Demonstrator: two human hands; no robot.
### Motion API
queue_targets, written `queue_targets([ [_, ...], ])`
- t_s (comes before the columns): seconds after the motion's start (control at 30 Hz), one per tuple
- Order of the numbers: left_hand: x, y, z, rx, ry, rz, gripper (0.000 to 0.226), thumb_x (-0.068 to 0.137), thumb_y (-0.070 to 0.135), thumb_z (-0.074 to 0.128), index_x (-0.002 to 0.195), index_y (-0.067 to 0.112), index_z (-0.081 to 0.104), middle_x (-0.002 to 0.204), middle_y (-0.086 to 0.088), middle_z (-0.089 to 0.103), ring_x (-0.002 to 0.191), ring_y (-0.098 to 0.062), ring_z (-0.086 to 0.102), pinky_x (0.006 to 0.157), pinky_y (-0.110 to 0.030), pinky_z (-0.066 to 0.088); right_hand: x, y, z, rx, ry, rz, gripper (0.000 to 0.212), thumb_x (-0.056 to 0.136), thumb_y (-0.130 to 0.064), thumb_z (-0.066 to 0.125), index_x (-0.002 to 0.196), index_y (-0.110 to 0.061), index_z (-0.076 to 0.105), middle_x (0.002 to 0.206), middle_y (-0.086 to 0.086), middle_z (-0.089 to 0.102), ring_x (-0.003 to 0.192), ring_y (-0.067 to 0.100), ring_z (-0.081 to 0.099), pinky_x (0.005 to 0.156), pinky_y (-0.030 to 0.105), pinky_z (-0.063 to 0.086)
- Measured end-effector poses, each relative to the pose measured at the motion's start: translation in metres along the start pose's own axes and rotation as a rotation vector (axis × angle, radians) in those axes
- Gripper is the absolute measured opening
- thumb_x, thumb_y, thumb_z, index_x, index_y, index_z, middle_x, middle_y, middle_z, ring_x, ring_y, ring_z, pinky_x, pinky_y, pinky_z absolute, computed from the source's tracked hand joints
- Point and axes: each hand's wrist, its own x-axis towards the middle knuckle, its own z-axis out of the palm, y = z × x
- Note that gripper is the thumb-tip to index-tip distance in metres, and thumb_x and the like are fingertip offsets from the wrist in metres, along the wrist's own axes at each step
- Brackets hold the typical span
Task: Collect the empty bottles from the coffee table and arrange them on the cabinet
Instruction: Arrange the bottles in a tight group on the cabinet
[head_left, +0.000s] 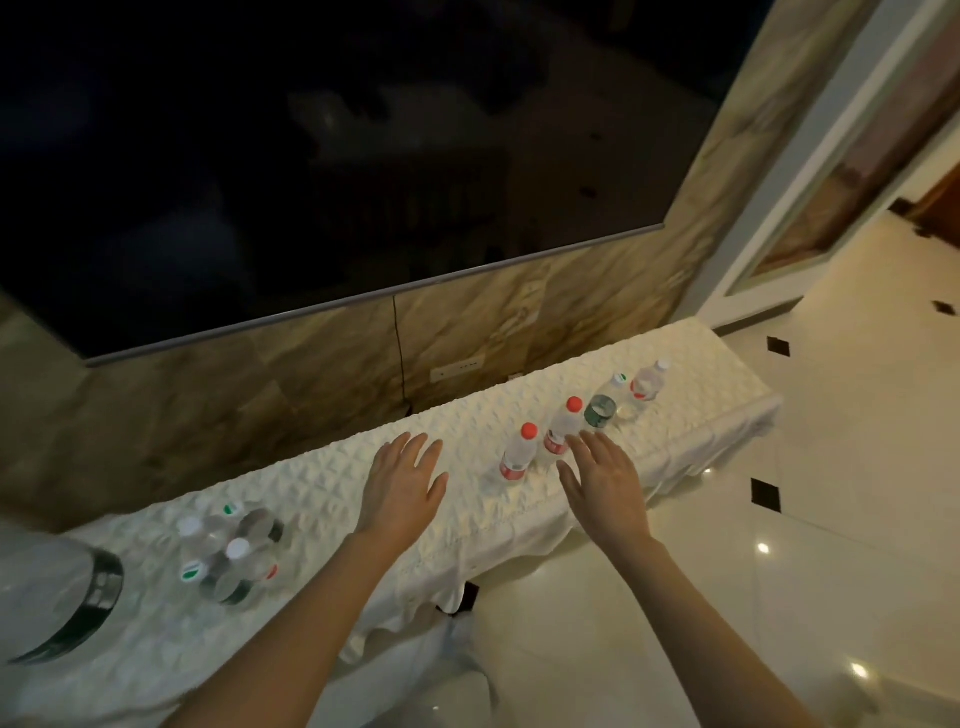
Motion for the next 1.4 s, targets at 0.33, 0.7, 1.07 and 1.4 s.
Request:
queue_targets([
  [0.33, 0.114, 0.046, 0.017, 0.017, -0.039, -0.027, 0.053, 0.095, 0.05, 0.031, 0.142, 0.025, 0.034, 0.151, 0.0, 0.033, 0.14, -0.02, 0.023, 0.115, -0.036, 0.017, 0.094, 0.064, 0.008, 0.024, 0.029, -0.015, 0.045, 0.094, -0.034, 0.051, 0.134, -0.013, 0.049, 0.137, 0.012, 0.051, 0.13, 0.031, 0.044, 0.108, 0.041, 0.033],
  [0.7, 0.183, 0.081, 0.062, -0.027, -0.08, -0.192, 0.051, 0.096, 0.044, 0.037, 0.141, 0.02, 0.038, 0.148, -0.006, 0.038, 0.138, -0.024, 0.028, 0.113, -0.039, 0.022, 0.208, 0.132, 0.031, 0.026, -0.111, -0.232, 0.044, 0.096, -0.033, 0.046, 0.134, -0.011, 0.048, 0.14, 0.013, 0.048, 0.134, 0.03, 0.038, 0.111, 0.04, 0.031],
  [1.07, 0.186, 0.136, 0.123, -0.133, -0.156, -0.571, 0.062, 0.089, 0.052, 0.05, 0.14, 0.019, 0.039, 0.147, -0.005, 0.04, 0.136, -0.023, 0.033, 0.112, -0.039, 0.027, 0.288, 0.179, 0.078, 0.165, -0.378, -0.471, 0.053, 0.096, -0.038, 0.045, 0.143, -0.016, 0.034, 0.145, 0.006, 0.042, 0.138, 0.023, 0.03, 0.109, 0.037, 0.035],
  [1.4, 0.199, 0.14, 0.21, -0.425, -0.116, -0.657, 0.073, 0.073, 0.034, 0.078, 0.135, 0.012, 0.047, 0.138, -0.01, 0.05, 0.129, -0.026, 0.043, 0.106, -0.039, 0.037, 0.3, 0.182, 0.167, 0.341, -0.549, -0.417, 0.065, 0.086, -0.033, 0.065, 0.14, -0.012, 0.037, 0.141, 0.009, 0.046, 0.128, 0.025, 0.044, 0.102, 0.032, 0.038],
])
